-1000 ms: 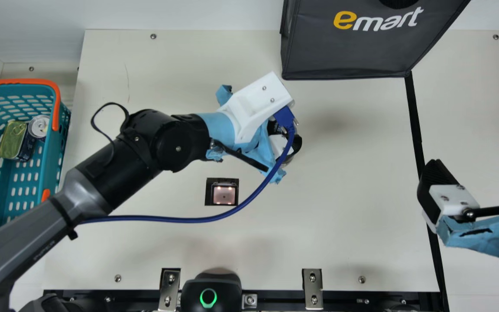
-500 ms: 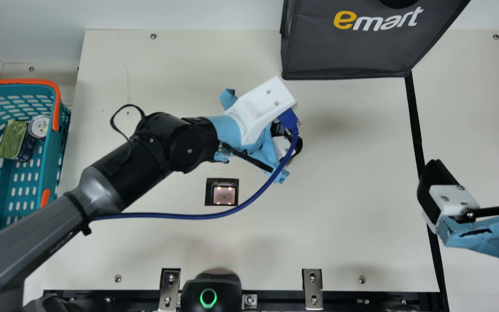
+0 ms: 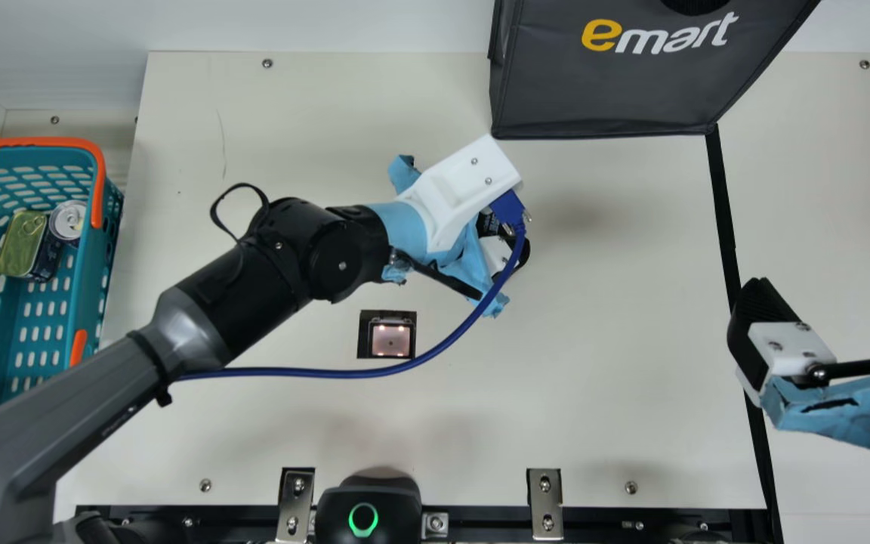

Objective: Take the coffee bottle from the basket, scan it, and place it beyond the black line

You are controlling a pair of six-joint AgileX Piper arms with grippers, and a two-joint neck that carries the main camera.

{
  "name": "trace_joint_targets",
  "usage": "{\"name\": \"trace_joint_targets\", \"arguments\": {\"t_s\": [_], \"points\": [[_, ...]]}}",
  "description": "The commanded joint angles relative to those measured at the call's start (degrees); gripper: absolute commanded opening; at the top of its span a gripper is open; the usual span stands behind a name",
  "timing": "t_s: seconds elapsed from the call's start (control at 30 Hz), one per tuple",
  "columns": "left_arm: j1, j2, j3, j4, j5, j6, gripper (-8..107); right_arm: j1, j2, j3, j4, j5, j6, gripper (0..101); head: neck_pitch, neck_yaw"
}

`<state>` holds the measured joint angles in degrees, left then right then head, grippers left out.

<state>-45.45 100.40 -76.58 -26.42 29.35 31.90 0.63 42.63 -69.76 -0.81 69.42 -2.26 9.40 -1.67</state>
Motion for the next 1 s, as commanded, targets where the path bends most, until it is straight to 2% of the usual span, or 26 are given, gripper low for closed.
{"name": "trace_joint_targets", "arguments": {"t_s": [0.0, 0.1, 0.87, 0.97], "points": [[-0.09, 0.06, -0.01, 0.16, -0.21, -0.09, 10, 0.0, 0.0, 0.0, 0.0, 0.0, 0.0, 91, -1.48, 0.09], [-0.18, 0.17, -0.08, 0.33, -0.44, -0.25, 10, 0.0, 0.0, 0.0, 0.0, 0.0, 0.0, 91, -1.48, 0.09], [-0.37, 0.15, -0.02, 1.64, -1.44, -1.97, 87, 0.0, 0.0, 0.0, 0.0, -0.05, 0.0, 91, -1.48, 0.09], [-0.42, 0.06, 0.23, 1.81, -1.62, -2.16, 90, 0.0, 0.0, 0.0, 0.0, -0.05, 0.0, 91, -1.48, 0.09]]}}
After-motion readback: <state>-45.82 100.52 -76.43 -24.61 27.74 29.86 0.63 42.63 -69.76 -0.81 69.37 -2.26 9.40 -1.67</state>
